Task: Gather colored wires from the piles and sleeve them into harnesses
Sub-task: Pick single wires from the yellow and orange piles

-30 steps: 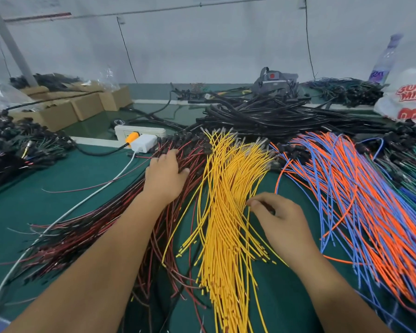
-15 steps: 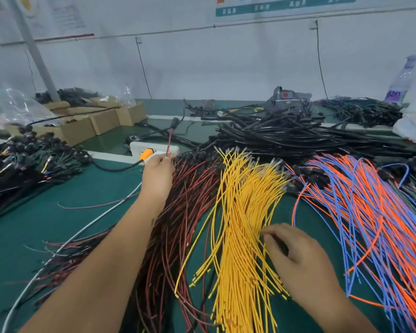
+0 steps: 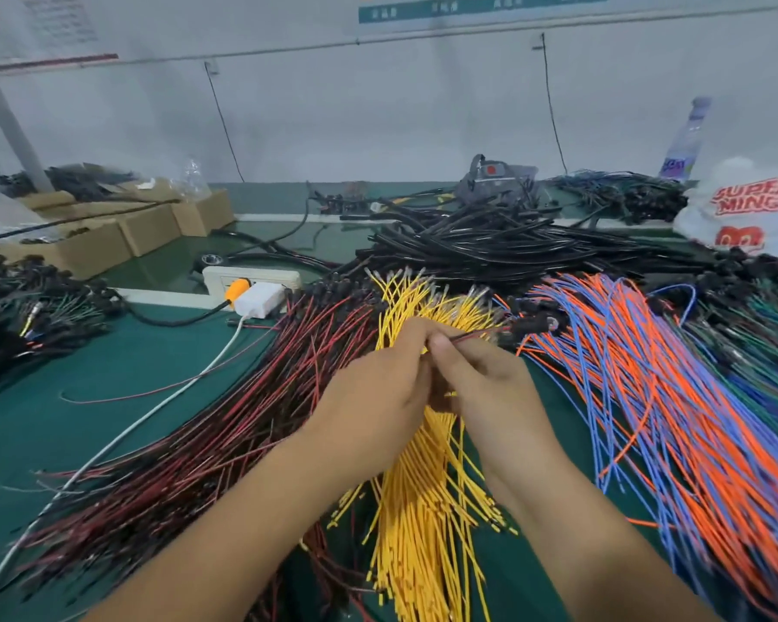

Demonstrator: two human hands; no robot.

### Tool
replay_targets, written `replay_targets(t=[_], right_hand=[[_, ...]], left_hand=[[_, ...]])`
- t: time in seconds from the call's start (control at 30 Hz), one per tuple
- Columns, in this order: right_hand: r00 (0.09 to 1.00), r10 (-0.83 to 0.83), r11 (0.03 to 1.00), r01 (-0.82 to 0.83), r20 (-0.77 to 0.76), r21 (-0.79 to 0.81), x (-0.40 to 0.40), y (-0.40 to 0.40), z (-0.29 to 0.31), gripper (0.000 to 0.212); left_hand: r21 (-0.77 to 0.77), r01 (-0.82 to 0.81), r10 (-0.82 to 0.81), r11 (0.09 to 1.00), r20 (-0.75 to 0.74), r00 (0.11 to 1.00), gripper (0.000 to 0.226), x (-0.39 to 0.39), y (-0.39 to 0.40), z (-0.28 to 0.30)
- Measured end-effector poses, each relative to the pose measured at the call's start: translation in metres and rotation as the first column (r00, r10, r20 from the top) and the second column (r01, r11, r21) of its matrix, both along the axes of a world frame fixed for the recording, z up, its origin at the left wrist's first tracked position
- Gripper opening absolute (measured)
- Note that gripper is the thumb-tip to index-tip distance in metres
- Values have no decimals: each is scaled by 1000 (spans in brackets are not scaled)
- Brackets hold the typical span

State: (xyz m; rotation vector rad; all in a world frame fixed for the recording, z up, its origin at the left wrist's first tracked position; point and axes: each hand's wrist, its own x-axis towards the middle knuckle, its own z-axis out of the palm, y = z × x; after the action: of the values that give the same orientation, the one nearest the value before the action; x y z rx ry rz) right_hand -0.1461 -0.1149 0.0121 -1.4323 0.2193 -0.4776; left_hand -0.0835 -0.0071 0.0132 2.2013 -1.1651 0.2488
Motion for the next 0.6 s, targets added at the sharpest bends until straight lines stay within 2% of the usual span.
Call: replay_targets(t=[0.07,0.13,0.2,0.23,0.3,0.33,0.37,0.4,0.43,0.47,0.53,0.6], right_hand=[[999,-29,1000,30,43,-6,-1,-11,8,25],[988,-72,986,50,139,158,-4,-32,22,28],[966,-165,934,89,198,345,-9,-62,37,31],[957,-218,906,126,191,404,-13,-77,44,31],[949,-283,856,184,141,483,-17,-103,57,31],[947,-299,835,199,120,513,-16,-112,61,31],[943,-315,817,210,111,537,-14,-120,64,30],[937,-334,808,227,104,544,-11,-125,66,30],[934,-347,811,250,90,529,-8,-127,65,28],[937,-343,825,266,68,499,-3,-126,63,27],[962,-274,869,245,4,430,8,-115,46,25],[977,-205,919,214,-62,330,18,-98,17,26]], left_hand=[[34,76,-71,997,-116,991,30,6,6,0],[76,106,-86,991,-232,969,26,15,22,2],[76,91,-73,993,-216,974,18,25,42,8],[70,83,-67,994,-208,976,17,28,52,12],[92,107,-77,990,-285,955,15,33,66,20],[178,130,-72,975,-301,951,17,34,71,24],[349,131,-43,928,-249,967,20,33,72,28],[540,88,-12,837,-143,990,21,31,73,30],[668,17,8,744,-34,999,23,29,72,31],[727,-60,36,684,49,998,23,27,71,33],[703,-178,123,689,128,984,20,24,68,35],[586,-234,203,776,119,972,18,25,61,35]])
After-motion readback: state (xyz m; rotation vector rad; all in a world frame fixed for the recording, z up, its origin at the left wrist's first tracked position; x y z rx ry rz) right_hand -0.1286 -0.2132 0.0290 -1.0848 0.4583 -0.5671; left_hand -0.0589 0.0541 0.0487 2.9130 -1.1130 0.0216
